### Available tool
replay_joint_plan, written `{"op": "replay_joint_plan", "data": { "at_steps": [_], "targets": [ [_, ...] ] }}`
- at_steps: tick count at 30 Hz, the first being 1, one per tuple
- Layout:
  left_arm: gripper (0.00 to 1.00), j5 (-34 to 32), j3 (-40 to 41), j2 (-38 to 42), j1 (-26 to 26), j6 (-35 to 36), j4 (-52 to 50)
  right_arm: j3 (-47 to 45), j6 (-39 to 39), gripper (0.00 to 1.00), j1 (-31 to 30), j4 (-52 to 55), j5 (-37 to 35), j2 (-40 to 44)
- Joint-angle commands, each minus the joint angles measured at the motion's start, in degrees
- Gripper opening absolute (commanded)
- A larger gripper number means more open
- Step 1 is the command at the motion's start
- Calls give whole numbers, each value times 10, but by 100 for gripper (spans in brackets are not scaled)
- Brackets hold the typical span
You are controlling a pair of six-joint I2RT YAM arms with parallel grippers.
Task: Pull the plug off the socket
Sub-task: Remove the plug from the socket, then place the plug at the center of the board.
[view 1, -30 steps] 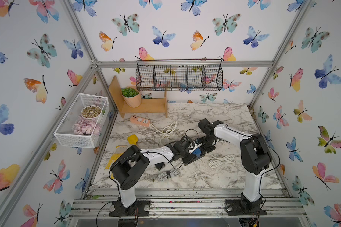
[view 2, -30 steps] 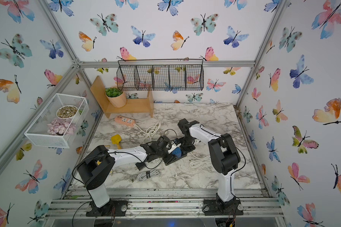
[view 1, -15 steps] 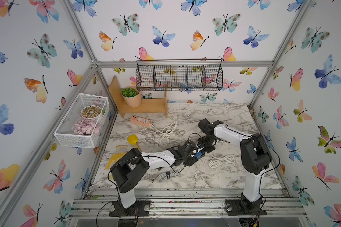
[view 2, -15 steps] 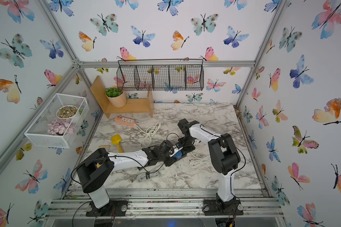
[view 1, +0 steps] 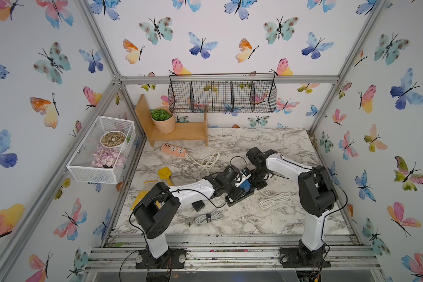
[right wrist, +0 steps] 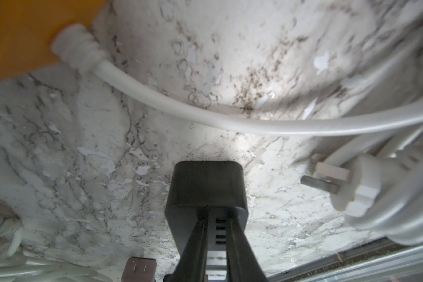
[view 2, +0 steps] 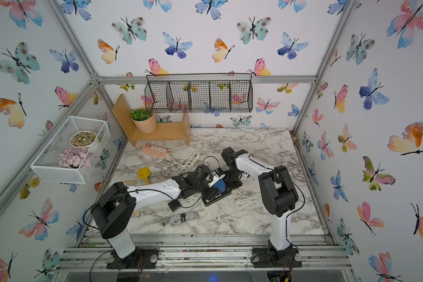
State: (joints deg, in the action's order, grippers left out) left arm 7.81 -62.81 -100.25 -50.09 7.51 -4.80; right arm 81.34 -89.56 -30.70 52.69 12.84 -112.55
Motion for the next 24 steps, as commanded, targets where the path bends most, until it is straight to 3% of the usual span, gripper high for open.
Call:
{"op": "replay_joint_plan", "data": {
  "at_steps": [1, 9, 18, 24],
  "targets": [
    [0, 27, -8, 35, -1, -12, 59, -43, -7, 18, -21, -36, 21, -69],
    [0, 50, -21, 72, 57, -79, 24, 2, -16, 21, -19, -41, 9, -47],
    [0, 109, -51, 64, 128, -129, -40, 120, -17, 43, -18, -4, -13, -34],
    [0, 179, -74, 13, 172, -204, -84, 130, -13, 52, -15, -2, -60, -10]
  ]
}}
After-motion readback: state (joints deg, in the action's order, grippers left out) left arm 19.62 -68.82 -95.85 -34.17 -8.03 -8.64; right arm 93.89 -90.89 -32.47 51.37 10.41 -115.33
